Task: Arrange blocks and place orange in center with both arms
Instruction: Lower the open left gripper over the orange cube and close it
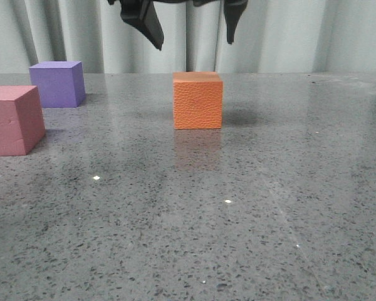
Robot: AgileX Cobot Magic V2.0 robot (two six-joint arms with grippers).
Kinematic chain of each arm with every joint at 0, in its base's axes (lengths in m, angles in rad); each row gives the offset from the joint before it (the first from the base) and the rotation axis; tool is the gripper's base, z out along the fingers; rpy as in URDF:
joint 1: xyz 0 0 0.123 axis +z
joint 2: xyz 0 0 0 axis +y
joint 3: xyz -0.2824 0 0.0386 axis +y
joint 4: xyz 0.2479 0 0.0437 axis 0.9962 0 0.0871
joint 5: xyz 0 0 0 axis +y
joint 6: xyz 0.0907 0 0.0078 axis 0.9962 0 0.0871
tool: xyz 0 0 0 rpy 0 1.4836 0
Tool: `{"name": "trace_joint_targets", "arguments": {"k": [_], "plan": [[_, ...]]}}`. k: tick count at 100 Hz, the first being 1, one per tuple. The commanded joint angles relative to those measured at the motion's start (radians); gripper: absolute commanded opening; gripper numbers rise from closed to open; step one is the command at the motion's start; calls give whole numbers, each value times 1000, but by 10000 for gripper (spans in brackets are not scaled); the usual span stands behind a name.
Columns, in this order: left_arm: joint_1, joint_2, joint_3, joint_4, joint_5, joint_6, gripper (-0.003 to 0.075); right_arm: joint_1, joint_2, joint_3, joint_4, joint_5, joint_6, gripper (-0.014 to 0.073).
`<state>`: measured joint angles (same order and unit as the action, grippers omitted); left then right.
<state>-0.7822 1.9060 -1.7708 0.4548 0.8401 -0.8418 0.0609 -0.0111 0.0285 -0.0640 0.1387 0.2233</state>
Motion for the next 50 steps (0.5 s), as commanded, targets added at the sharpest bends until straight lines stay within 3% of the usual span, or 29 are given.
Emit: {"name": "trace_joint_targets", "arguments": {"k": [1,50], "plan": [[-9,-34,-34,15,-20,-30,638,-6,-20,-15,0,-86,-8,-68],[-16,19,-34,19,20,-63,638,-6,-20,-15,0,-86,-8,-68]]}}
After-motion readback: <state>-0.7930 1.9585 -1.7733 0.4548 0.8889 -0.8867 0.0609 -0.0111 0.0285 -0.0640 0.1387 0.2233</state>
